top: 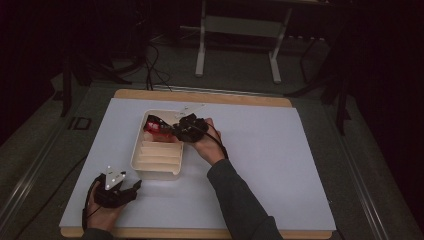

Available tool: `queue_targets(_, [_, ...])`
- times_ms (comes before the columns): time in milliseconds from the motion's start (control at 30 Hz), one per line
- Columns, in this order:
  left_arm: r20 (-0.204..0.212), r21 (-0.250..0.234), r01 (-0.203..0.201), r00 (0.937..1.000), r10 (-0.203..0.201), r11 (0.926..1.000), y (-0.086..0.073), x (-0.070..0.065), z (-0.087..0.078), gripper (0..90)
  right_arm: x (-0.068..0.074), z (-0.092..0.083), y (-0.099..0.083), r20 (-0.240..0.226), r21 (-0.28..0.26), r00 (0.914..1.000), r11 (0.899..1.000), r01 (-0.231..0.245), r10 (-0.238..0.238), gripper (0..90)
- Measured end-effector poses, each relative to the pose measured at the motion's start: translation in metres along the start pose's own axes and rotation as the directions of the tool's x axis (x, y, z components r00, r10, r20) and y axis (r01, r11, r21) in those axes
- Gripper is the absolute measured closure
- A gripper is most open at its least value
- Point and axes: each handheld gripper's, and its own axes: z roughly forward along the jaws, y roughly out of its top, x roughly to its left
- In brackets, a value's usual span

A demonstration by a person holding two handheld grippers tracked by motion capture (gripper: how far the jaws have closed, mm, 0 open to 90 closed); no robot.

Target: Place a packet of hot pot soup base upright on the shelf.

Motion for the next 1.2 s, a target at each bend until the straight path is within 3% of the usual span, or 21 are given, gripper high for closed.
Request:
queue_targets(267, [-0.002,0.0,0.001,1.0,-0.001,1.0,0.0,0.0,0.0,35.4,-0.005,-0.01,-0.001,0.022,0.0,0.9994,1.0,-0.027,0.027,56.8])
queue_targets(733, [-0.003,-0.005,0.005,1.0,-0.005,1.0,0.0,0.0,0.0,35.4,-0.013,-0.03,-0.002,0.099,0.01,0.9936,0.998,-0.055,0.054,51.8])
queue_targets(900, [-0.004,-0.006,0.005,1.0,-0.005,1.0,0.0,0.0,0.0,35.4,-0.019,-0.038,-0.006,0.105,0.016,0.9908,0.996,-0.087,0.085,50.5])
queue_targets(1200, [-0.004,-0.006,0.005,1.0,-0.006,1.0,0.0,0.0,0.0,35.4,-0.023,-0.049,-0.013,0.131,0.043,0.9865,0.994,-0.104,0.098,50.2])
